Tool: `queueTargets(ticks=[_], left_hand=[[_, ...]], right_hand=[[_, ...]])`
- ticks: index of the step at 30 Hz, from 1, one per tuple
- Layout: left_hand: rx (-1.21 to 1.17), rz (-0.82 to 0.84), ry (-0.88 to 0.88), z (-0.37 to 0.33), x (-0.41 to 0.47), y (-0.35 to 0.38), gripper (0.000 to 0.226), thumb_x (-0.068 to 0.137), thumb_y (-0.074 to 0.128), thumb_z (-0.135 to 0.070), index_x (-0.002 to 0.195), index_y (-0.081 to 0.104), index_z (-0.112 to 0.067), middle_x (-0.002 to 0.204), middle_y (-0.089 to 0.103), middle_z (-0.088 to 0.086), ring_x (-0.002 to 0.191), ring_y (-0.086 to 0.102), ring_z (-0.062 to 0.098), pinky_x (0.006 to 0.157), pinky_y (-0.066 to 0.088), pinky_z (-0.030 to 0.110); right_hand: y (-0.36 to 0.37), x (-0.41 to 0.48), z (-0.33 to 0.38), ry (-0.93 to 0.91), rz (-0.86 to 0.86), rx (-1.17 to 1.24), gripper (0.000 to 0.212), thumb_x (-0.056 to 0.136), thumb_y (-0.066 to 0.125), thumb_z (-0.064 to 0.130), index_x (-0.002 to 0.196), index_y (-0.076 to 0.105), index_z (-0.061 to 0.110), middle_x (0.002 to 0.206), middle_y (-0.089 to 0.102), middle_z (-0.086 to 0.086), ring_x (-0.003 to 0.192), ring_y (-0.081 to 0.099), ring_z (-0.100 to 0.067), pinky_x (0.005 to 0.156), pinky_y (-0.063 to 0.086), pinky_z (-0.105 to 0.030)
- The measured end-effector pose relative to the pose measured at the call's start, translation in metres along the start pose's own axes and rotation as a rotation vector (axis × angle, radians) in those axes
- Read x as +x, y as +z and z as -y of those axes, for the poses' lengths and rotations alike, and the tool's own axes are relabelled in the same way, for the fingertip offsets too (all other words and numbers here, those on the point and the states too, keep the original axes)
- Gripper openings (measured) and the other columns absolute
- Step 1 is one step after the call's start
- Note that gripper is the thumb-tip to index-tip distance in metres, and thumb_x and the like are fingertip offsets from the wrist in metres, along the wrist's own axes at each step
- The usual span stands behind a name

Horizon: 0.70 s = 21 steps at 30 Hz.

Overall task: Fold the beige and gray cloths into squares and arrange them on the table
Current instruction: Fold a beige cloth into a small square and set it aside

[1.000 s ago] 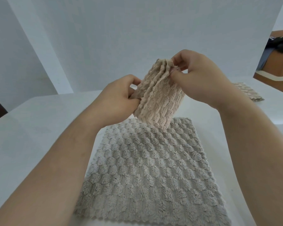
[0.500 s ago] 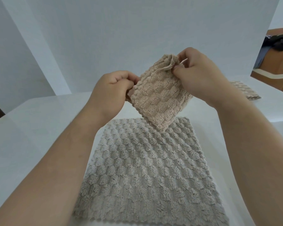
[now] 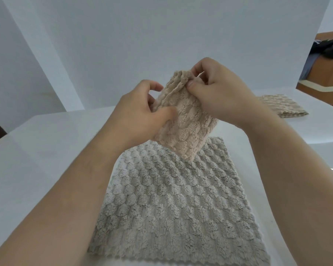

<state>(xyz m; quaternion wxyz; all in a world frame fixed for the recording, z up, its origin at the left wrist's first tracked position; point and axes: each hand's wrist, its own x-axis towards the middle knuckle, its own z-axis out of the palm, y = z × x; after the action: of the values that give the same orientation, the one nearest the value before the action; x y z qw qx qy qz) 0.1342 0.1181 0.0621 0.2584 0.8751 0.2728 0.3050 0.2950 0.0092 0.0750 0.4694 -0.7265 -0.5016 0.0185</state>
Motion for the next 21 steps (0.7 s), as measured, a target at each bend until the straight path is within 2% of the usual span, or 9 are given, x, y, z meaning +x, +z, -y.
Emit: queueTargets(ticks=[2, 3, 8, 10, 13, 15, 17, 21], left_hand=[[0.062, -0.029, -0.002, -0.001, 0.0, 0.004, 0.033, 0.091, 0.062, -0.058, 0.114, 0.052, -0.036, 0.076, 0.058, -0.013, 0.059, 0.055, -0.007, 0.05, 0.036, 0.013], [0.108, -0.056, 0.006, -0.001, 0.0, 0.005, 0.029, 0.094, 0.057, -0.058, 0.111, 0.054, -0.034, 0.077, 0.058, -0.014, 0.062, 0.055, -0.007, 0.051, 0.036, 0.015], [0.129, -0.129, 0.016, 0.003, 0.004, 0.006, 0.016, 0.103, 0.051, -0.039, 0.1, 0.056, -0.023, 0.084, 0.061, -0.008, 0.07, 0.053, 0.001, 0.058, 0.038, 0.023], [0.093, -0.132, 0.01, 0.003, 0.005, 0.008, 0.014, 0.103, 0.049, -0.034, 0.102, 0.055, -0.022, 0.087, 0.062, -0.007, 0.073, 0.054, 0.001, 0.059, 0.038, 0.024], [0.047, -0.161, 0.007, 0.002, 0.004, 0.012, 0.021, 0.105, 0.043, -0.038, 0.101, 0.056, -0.022, 0.085, 0.061, -0.008, 0.072, 0.055, -0.001, 0.058, 0.038, 0.02], [0.062, -0.197, 0.049, 0.003, 0.003, 0.015, 0.033, 0.106, 0.039, -0.047, 0.091, 0.054, -0.021, 0.075, 0.058, -0.009, 0.065, 0.053, -0.004, 0.054, 0.037, 0.017], [0.092, -0.244, 0.096, 0.008, 0.004, 0.017, 0.039, 0.106, 0.039, -0.047, 0.084, 0.051, -0.018, 0.068, 0.053, -0.008, 0.061, 0.051, 0.003, 0.052, 0.035, 0.022], [0.088, -0.335, 0.138, 0.016, 0.009, 0.012, 0.037, 0.106, 0.044, -0.044, 0.091, 0.056, -0.011, 0.068, 0.056, -0.006, 0.066, 0.053, 0.012, 0.058, 0.039, 0.027]], right_hand=[[0.006, -0.001, 0.004, -0.016, 0.026, -0.013, 0.006, 0.1, 0.053, 0.033, 0.104, 0.055, 0.029, 0.086, 0.061, 0.011, 0.07, 0.056, -0.005, 0.057, 0.038, -0.026], [0.009, -0.001, 0.005, -0.021, 0.036, -0.016, 0.006, 0.099, 0.053, 0.033, 0.104, 0.055, 0.029, 0.087, 0.061, 0.011, 0.072, 0.056, -0.004, 0.058, 0.038, -0.025], [0.017, -0.003, 0.006, -0.051, 0.067, -0.025, 0.008, 0.099, 0.055, 0.035, 0.104, 0.054, 0.029, 0.082, 0.062, 0.012, 0.066, 0.055, 0.002, 0.052, 0.04, -0.014], [0.019, -0.003, 0.005, -0.065, 0.075, -0.033, 0.01, 0.1, 0.055, 0.036, 0.105, 0.053, 0.028, 0.083, 0.061, 0.012, 0.066, 0.055, 0.003, 0.054, 0.041, -0.017], [0.022, -0.004, 0.005, -0.077, 0.081, -0.039, 0.01, 0.101, 0.054, 0.037, 0.106, 0.051, 0.029, 0.084, 0.06, 0.013, 0.065, 0.054, 0.004, 0.056, 0.042, -0.016], [0.023, -0.004, 0.006, -0.083, 0.084, -0.04, 0.011, 0.101, 0.054, 0.039, 0.107, 0.05, 0.03, 0.085, 0.059, 0.014, 0.065, 0.054, 0.007, 0.057, 0.041, -0.014], [0.023, -0.005, 0.006, -0.081, 0.095, -0.033, 0.015, 0.101, 0.054, 0.041, 0.109, 0.051, 0.029, 0.089, 0.061, 0.012, 0.07, 0.055, 0.003, 0.061, 0.043, -0.02], [0.022, -0.008, 0.007, -0.039, 0.128, 0.031, 0.028, 0.099, 0.055, 0.049, 0.113, 0.05, 0.026, 0.093, 0.062, 0.012, 0.076, 0.058, 0.0, 0.061, 0.042, -0.024]])
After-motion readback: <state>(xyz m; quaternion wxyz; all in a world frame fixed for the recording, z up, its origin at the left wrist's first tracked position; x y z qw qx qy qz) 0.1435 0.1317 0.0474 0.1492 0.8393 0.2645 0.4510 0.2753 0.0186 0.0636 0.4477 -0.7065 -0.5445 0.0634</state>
